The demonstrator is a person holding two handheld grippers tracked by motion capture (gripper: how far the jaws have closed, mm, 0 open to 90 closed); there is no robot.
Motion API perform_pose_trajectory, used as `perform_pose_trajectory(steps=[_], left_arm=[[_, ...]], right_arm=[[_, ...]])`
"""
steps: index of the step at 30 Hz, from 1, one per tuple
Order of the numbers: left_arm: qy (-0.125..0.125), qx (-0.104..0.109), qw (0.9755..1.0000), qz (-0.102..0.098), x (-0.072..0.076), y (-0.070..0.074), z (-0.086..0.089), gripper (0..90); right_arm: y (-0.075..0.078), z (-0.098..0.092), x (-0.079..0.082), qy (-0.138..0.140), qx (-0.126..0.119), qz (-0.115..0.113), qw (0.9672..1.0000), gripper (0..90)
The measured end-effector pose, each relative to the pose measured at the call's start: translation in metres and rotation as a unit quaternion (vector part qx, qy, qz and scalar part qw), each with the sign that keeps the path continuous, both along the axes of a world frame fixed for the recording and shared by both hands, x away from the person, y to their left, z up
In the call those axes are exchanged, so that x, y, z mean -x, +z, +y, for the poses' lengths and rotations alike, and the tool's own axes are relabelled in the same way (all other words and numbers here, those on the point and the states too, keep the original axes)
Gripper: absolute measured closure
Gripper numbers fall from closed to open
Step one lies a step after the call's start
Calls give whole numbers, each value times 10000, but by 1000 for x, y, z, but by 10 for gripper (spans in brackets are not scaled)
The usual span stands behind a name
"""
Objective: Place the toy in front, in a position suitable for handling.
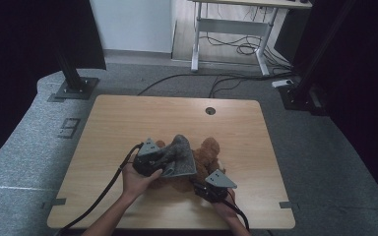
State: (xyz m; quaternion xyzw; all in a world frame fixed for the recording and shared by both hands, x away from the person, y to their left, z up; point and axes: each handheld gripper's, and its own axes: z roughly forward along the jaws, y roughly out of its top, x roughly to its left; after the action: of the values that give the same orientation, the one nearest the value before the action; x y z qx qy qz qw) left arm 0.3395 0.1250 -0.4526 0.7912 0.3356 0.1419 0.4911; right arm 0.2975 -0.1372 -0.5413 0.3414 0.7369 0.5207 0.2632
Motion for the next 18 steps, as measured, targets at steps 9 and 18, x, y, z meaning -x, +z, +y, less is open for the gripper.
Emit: perform_pose_trajectory(steps=[9,18], left_arm=[[690,381,9963,327,-6,-17,68,760],[988,527,9928,431,-10,-19,90,765]], right_arm=[[-2,-1,6,30,12,-99,9999,456],[-3,0,8,9,82,-154,9998,460]])
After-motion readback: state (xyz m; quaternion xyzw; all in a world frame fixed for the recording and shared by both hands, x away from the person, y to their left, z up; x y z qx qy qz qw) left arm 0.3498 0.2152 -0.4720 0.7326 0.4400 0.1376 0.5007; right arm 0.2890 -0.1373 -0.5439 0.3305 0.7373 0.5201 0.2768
